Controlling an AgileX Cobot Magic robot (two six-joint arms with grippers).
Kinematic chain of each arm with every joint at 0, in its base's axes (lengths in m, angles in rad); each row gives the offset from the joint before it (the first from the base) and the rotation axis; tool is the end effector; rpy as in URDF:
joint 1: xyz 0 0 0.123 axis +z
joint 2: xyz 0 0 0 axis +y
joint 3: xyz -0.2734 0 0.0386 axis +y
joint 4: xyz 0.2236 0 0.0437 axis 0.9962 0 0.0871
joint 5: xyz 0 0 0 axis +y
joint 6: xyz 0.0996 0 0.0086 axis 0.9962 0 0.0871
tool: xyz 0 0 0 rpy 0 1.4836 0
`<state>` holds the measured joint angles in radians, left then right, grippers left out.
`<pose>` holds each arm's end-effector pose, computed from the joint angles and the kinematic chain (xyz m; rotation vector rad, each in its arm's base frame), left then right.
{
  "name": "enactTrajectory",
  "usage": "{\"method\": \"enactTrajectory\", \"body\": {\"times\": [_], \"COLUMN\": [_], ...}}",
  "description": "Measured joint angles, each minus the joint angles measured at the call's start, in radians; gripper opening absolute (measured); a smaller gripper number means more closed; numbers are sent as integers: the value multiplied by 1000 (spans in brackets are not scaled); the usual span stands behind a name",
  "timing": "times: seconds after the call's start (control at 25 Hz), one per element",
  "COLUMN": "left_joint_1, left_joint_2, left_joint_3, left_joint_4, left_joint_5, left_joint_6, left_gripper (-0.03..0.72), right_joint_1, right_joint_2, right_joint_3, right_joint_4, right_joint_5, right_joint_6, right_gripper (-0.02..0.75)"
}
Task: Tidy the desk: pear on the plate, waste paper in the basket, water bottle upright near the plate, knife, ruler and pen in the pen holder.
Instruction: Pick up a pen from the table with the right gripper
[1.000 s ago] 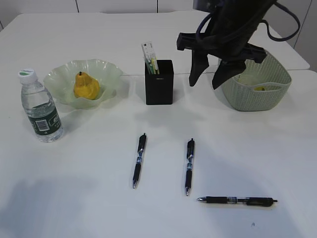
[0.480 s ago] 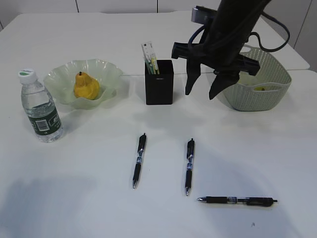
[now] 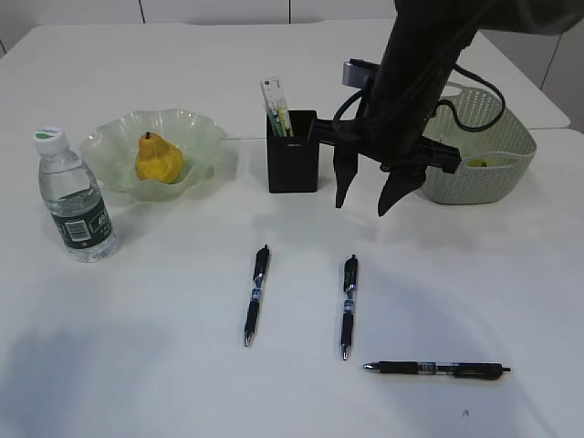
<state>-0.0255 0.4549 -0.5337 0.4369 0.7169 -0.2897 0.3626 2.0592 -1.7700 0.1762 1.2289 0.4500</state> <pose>0.0756 0.0259 0.2926 -0.0961 2.0635 0.3061 0.3712 0.1585 0.2269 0.2066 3.0565 0.3248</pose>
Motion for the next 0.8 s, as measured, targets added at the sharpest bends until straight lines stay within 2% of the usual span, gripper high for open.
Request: {"method": "enactTrajectory", "body": {"times": [0.16,0.36,0.6,0.8], "left_joint_1": [0,0,0,0], "left_joint_2": [0,0,0,0], "left_joint_3": [0,0,0,0], "left_joint_4": [2,2,2,2], "left_joint_5": [1,1,1,1], "left_joint_6": [0,0,0,0], "left_gripper": [239,239,239,239], "right_joint_1": [9,66,97,98], "right_joint_2": [11,14,14,-38], "right_joint_3": [0,0,0,113], "right_joint_4": [-16,-73,-80,-105], "right_joint_5": [-2,-2,-2,-5], "right_joint_6": [2,2,2,2], "right_gripper": [428,428,428,428]}}
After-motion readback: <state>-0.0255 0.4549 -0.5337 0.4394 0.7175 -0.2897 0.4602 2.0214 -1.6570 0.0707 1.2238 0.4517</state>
